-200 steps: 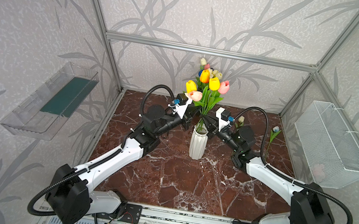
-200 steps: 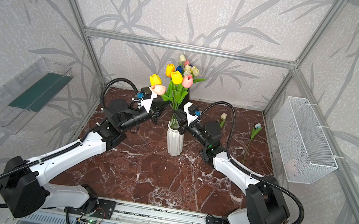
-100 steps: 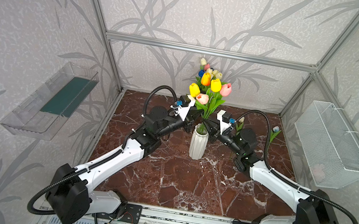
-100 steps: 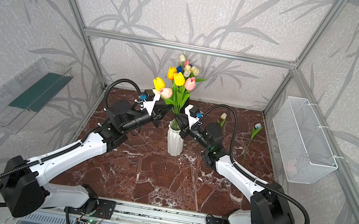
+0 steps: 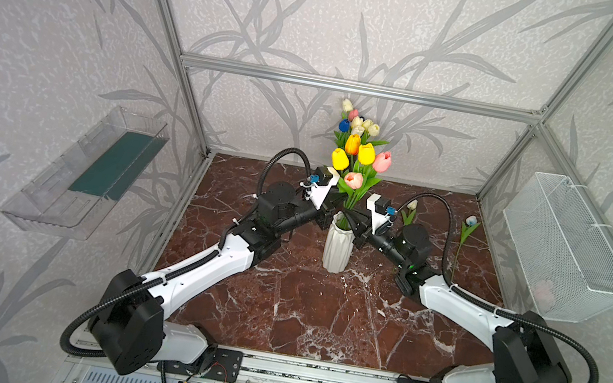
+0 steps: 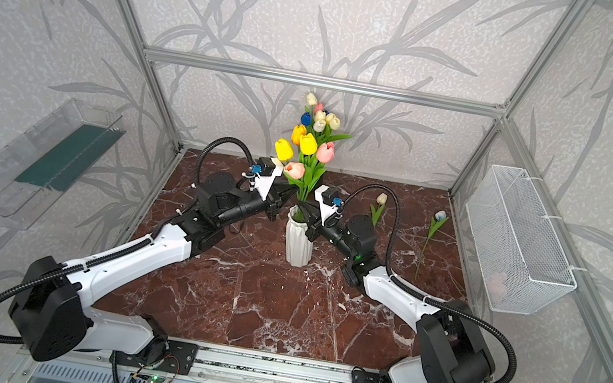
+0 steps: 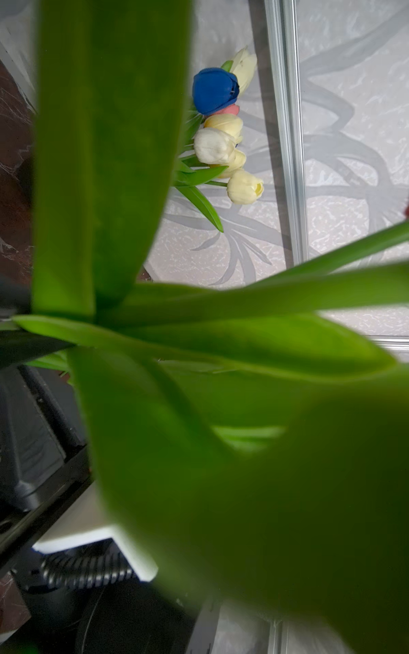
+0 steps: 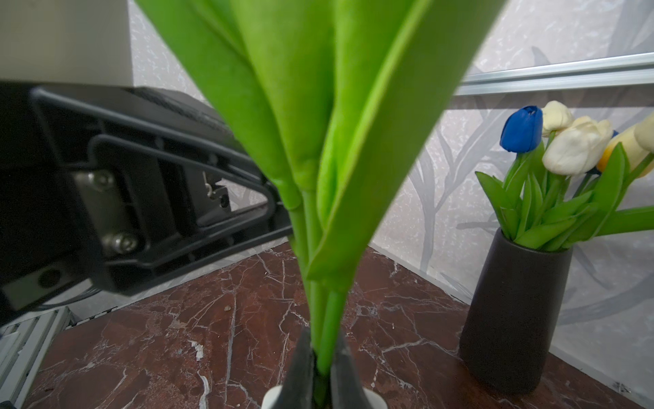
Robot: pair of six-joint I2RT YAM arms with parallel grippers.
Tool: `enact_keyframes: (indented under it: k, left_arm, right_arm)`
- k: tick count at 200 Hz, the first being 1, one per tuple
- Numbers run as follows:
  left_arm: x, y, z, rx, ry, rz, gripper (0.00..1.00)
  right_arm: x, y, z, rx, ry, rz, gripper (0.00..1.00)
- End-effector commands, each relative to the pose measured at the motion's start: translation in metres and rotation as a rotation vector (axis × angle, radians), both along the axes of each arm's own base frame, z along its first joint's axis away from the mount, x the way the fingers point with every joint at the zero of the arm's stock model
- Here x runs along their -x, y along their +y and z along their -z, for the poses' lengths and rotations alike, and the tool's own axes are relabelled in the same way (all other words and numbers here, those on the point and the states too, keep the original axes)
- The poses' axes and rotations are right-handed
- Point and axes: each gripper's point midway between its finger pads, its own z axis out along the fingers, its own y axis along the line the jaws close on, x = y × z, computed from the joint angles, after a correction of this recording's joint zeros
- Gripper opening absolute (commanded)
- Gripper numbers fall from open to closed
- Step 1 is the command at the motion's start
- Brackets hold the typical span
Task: Arrange the flowers into the vase
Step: 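Open both grippers and release the tulips into the white vase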
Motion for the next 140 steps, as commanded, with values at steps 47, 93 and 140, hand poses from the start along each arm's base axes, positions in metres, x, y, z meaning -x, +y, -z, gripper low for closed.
enact_keyframes:
  k: [47,93,140]
  left_arm:
    - [0.015,-0.006,-0.018,0.010,-0.079,0.039,0.16]
    - [0.002,0.001,0.008,-0.032,-0.036,-0.040,0.15]
    - [0.000,0.011,0.031,-0.066,0.002,-0.092,0.21]
  right_arm:
    - [0.020,-0.011,-0.003,0.005,-0.029,-0.002,0.40]
    - [0.036,-0.030,-0.005,0.090,-0.022,0.045,0.59]
    - [0.044,-0.047,0.005,0.134,-0.011,0.100,0.63]
